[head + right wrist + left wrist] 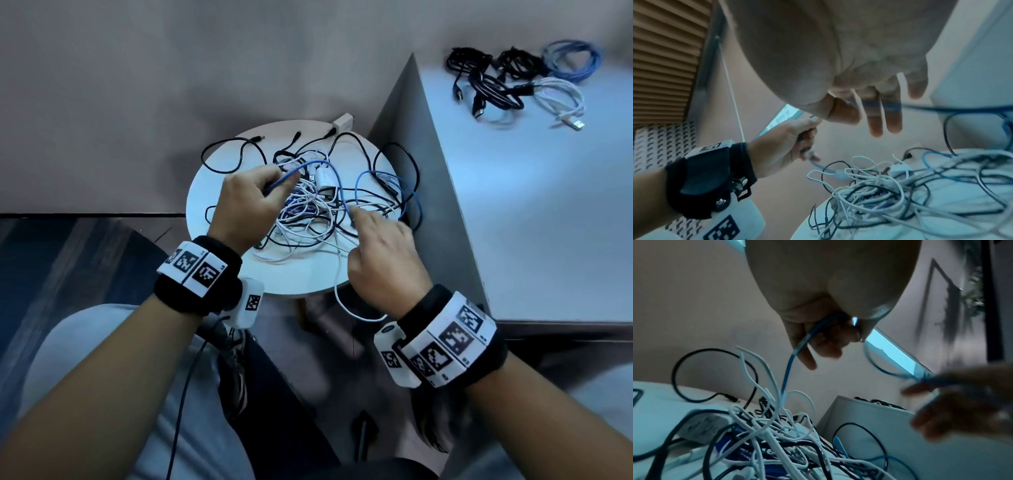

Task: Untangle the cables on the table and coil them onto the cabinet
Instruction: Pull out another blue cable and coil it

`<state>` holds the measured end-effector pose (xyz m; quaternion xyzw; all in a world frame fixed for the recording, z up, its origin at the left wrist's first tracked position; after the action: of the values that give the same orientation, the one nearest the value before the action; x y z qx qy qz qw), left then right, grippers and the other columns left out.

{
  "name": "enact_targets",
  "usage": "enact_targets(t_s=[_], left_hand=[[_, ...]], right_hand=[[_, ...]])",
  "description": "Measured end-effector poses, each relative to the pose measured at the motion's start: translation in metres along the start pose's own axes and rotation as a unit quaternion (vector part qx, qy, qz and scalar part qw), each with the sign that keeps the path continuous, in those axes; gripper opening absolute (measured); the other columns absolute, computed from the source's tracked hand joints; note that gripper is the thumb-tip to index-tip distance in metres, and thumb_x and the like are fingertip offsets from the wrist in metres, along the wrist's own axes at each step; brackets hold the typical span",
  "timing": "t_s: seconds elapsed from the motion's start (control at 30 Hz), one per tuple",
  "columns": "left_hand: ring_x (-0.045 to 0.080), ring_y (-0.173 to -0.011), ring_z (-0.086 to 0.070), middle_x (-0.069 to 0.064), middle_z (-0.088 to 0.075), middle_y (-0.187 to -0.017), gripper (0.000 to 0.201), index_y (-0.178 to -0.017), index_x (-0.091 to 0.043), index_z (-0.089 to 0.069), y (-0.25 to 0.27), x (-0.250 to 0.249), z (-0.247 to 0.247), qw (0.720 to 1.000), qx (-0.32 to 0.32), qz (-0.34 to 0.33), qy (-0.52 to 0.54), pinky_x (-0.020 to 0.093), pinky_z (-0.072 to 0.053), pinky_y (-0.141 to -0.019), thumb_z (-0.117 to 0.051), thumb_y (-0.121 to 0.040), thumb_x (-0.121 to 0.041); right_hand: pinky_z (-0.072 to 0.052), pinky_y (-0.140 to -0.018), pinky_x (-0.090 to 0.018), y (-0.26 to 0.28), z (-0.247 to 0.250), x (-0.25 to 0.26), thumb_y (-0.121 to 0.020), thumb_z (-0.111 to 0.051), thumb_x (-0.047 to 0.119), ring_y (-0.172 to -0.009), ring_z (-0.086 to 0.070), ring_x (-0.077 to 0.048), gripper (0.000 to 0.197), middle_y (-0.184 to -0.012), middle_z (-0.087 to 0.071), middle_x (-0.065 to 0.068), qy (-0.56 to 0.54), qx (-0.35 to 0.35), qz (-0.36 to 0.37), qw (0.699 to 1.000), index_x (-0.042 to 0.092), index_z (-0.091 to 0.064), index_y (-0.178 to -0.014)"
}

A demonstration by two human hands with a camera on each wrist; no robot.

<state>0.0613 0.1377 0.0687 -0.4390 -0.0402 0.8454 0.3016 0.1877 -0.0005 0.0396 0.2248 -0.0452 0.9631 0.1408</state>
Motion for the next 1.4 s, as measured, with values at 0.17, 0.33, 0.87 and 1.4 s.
enact_targets(t_s=[0.17,0.33,0.87,1.4], left_hand=[[0.017,-0.05,-0.03,-0.004,-0.034,-0.05,0.038,-0.064,-0.015,-0.047,0.013,-0.034,-0.019,0.995,0.035,-0.085,-0.044,0.033,-0.031,-0.05,-0.063,-0.095,-0.029],[0.024,-0.058,-0.043,0.007,-0.05,-0.06,0.018,-0.074,-0.009,-0.061,0.029,-0.053,-0.042,0.977,0.139,-0.067,0.149,0.035,-0.037,-0.055,-0.062,-0.093,-0.009],[0.008,-0.041,-0.013,-0.009,-0.029,-0.053,0.034,-0.094,-0.016,-0.055,0.025,-0.028,-0.053,0.782,0.209,0.19,0.557,0.024,-0.009,-0.041,-0.028,-0.11,-0.03],[0.033,-0.077,-0.074,0.01,-0.074,-0.114,0.029,-0.129,-0.014,-0.049,0.016,-0.019,-0.035,0.885,0.126,0.138,0.426,0.04,-0.061,-0.073,-0.029,-0.112,-0.026]], right_hand=[[-0.01,-0.122,-0.054,0.015,0.027,0.026,-0.085,-0.043,0.03,-0.146,-0.031,-0.028,0.077,-0.157,-0.034,-0.014,0.025,-0.148,0.031,0.988,0.008,-0.025,-0.156],[-0.032,-0.114,-0.054,0.011,0.015,0.033,-0.094,-0.047,0.024,-0.13,-0.051,-0.03,0.063,-0.144,-0.052,-0.011,0.018,-0.123,0.09,0.988,0.009,-0.033,-0.153],[-0.048,-0.088,-0.035,-0.014,0.029,-0.022,-0.107,-0.044,0.029,-0.093,-0.062,-0.018,0.035,-0.093,-0.066,0.006,-0.242,-0.103,-0.003,0.965,0.017,-0.056,-0.138],[-0.041,-0.039,-0.021,0.015,-0.052,0.03,-0.108,-0.041,0.021,-0.04,-0.05,-0.018,0.025,-0.055,-0.049,-0.001,-0.578,0.212,-0.087,0.783,0.005,-0.059,-0.116]])
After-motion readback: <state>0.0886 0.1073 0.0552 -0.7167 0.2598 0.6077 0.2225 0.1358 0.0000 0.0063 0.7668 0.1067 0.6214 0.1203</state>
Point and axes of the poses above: each hand's wrist, its own y-axis away from the middle knuckle, its own z-axis out of the back of the hand, x = y × z, the point moved 10 cm from there along -y, towards the middle knuckle
